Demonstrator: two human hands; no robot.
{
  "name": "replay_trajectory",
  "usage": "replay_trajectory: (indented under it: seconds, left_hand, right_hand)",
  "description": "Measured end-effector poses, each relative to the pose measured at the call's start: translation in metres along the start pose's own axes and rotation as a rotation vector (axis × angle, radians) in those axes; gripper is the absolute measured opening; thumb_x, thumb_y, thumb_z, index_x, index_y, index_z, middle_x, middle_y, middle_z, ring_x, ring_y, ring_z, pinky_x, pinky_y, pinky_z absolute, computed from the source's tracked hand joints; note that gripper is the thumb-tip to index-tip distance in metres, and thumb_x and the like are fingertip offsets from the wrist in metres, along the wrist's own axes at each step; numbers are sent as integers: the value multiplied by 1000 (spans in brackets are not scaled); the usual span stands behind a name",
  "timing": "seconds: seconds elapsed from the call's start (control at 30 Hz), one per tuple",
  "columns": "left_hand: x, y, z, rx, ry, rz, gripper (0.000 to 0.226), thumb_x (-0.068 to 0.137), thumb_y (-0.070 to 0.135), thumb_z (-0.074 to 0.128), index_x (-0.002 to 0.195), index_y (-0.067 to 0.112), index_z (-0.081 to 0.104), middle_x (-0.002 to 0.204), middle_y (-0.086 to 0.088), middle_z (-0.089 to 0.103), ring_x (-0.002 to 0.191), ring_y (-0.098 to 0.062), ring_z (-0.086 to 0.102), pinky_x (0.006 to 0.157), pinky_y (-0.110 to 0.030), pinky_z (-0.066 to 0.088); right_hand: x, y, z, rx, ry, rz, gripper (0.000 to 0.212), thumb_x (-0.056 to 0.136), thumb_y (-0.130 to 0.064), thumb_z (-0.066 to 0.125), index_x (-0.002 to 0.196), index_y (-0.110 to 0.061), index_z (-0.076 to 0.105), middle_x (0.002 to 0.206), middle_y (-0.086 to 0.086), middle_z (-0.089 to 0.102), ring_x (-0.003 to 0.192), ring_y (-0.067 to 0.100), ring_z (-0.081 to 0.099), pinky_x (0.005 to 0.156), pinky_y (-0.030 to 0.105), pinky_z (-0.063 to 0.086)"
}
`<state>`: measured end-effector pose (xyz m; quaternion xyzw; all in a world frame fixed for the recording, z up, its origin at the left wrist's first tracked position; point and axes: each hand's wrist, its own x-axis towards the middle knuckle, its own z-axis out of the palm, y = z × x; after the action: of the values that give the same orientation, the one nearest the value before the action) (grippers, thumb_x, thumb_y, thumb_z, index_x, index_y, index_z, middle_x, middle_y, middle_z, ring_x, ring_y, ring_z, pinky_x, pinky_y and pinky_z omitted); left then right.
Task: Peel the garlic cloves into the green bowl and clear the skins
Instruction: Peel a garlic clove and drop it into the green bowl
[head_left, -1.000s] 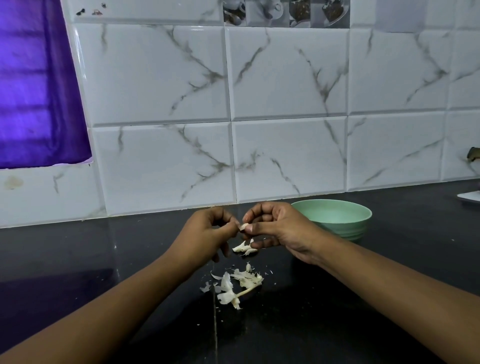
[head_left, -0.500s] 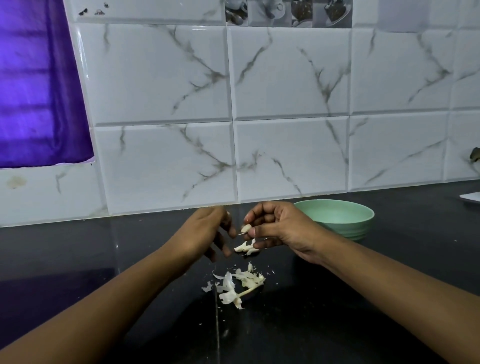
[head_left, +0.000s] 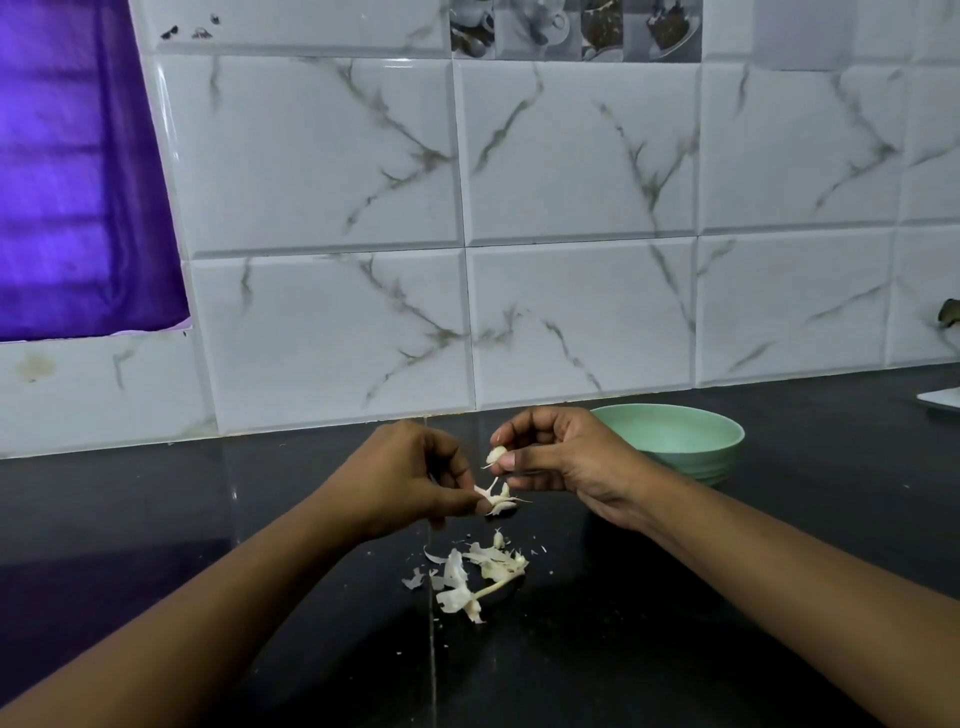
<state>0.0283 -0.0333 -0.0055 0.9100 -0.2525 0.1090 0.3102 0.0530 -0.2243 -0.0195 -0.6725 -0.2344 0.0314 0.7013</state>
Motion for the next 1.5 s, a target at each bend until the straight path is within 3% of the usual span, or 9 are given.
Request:
replay_trajectory:
  seconds: [0.17, 0.3, 0.47, 0.67, 0.93, 1.1, 1.5]
  left_hand:
    - [-2, 3, -3, 9, 42, 18, 34, 73, 42, 76, 66, 10, 67, 60, 2, 70, 53, -11, 67, 57, -20, 49]
    - [0, -4, -2, 133, 46, 21, 9, 82, 36, 71, 80, 27, 70, 75, 20, 70, 57, -3, 67, 71, -32, 54]
    - [1, -3, 4, -85, 233, 0, 10, 80, 25, 75, 89, 25, 72, 74, 15, 71, 61, -8, 69, 49, -14, 44]
    - [-1, 1, 7, -130, 314, 80, 8, 78, 20, 77, 80, 27, 73, 66, 22, 68, 56, -6, 67, 48, -19, 48]
    - [-3, 1, 7, -250, 264, 117, 12, 76, 17, 78, 83, 16, 68, 70, 12, 69, 54, -15, 66, 44, -26, 46]
    - [-4, 2, 8, -353, 254, 122, 18, 73, 18, 79, 81, 11, 65, 78, 4, 68, 53, -18, 65, 42, -27, 44]
    - [-3, 3, 8, -437, 197, 142, 17, 75, 12, 76, 84, 11, 62, 82, 4, 66, 50, -19, 61, 40, -24, 41]
  right_hand:
    - [1, 0, -1, -20, -5, -7, 17, 79, 8, 67, 86, -7, 65, 76, 5, 70, 69, 12, 68, 66, 22, 58]
    - [1, 0, -2, -44, -21, -24, 18, 78, 9, 66, 87, -7, 64, 76, 4, 69, 67, 10, 68, 64, 22, 58]
    - [1, 1, 2, -201, -30, -147, 26, 74, 10, 71, 85, -12, 62, 77, 2, 64, 69, 11, 64, 65, 25, 57]
    - [2, -2, 1, -230, -8, -274, 28, 69, 9, 75, 81, -11, 60, 76, 3, 66, 70, 11, 65, 71, 25, 56]
    - [-3, -4, 3, -101, -66, -243, 22, 70, 12, 71, 78, -7, 63, 70, -1, 69, 63, 8, 66, 60, 20, 55]
    - [-4, -4, 2, -33, -110, -184, 20, 73, 11, 68, 78, -9, 65, 70, 0, 71, 66, 10, 68, 63, 23, 57]
    - [-7, -6, 1, -2, -155, -139, 17, 74, 5, 66, 83, -10, 62, 74, -2, 70, 69, 10, 68, 60, 24, 57]
